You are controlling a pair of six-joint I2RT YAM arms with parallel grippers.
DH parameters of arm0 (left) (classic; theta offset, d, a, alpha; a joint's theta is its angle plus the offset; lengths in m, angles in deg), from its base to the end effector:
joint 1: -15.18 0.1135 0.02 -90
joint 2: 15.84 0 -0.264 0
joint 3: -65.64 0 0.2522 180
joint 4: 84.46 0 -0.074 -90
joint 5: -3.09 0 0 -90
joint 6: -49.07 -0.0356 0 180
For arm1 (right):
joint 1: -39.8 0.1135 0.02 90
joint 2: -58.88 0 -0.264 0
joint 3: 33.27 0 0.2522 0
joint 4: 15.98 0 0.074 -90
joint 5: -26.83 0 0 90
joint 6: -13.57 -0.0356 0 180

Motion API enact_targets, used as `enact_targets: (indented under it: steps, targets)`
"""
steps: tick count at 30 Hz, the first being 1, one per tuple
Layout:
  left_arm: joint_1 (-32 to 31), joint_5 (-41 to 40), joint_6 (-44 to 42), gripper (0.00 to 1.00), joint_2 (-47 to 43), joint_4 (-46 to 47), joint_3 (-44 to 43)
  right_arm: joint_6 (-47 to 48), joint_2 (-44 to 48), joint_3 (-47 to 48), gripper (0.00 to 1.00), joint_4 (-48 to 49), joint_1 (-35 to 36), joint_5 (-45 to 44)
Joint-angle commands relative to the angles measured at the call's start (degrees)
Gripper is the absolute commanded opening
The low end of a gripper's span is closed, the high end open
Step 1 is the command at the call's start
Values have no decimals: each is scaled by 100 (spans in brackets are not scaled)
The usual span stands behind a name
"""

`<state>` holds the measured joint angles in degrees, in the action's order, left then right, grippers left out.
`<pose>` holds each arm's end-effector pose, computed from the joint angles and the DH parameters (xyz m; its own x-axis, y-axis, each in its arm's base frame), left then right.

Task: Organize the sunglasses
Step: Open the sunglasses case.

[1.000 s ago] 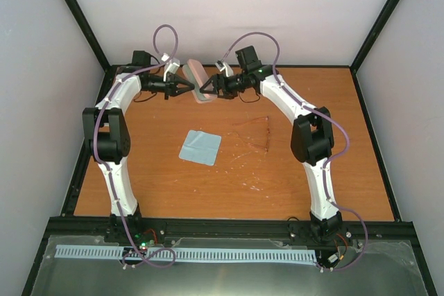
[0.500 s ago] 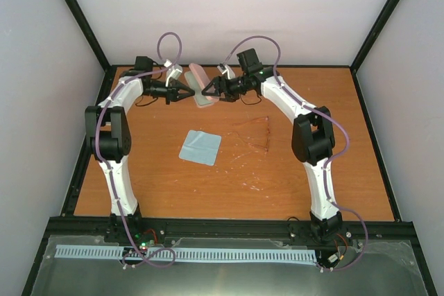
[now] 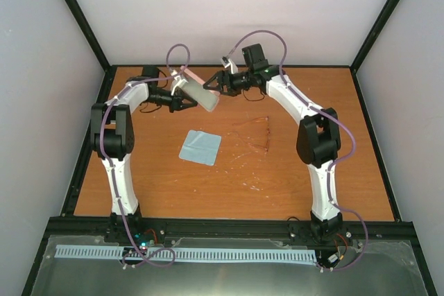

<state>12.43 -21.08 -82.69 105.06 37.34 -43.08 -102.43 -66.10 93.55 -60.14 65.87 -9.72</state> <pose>0.4298 -0.0532 0.2034 -0.4849 0.2963 -0.8228 0.8695 0.2640 -0.4174 0.4310 0.2427 0.2738 -0.8922 -0.1459 -0.4275 -0.4497 0.3759 0.8103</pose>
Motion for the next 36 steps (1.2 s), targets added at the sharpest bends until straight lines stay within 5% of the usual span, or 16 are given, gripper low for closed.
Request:
enact_targets:
  steps: [1, 10, 17, 27, 36]
  targets:
    - [-15, -468, -150, 1, 276, 93, 151, -126, 797, -32, 3, 881, 24, 742]
    - [90, -458, 102, 1, -204, 424, 324, 233, 597, -164, 3, 472, -109, 523]
    - [769, -519, 217, 1, -784, 375, 375, 834, -187, 147, 3, -107, -390, 700]
    - [1048, -791, -187, 2, -663, 60, 468, 1624, -1015, 533, 3, -947, -512, 948]
    - [784, -1238, -1284, 32, -148, -141, -89, 2156, -1627, 1148, 3, -1581, -600, 1247]
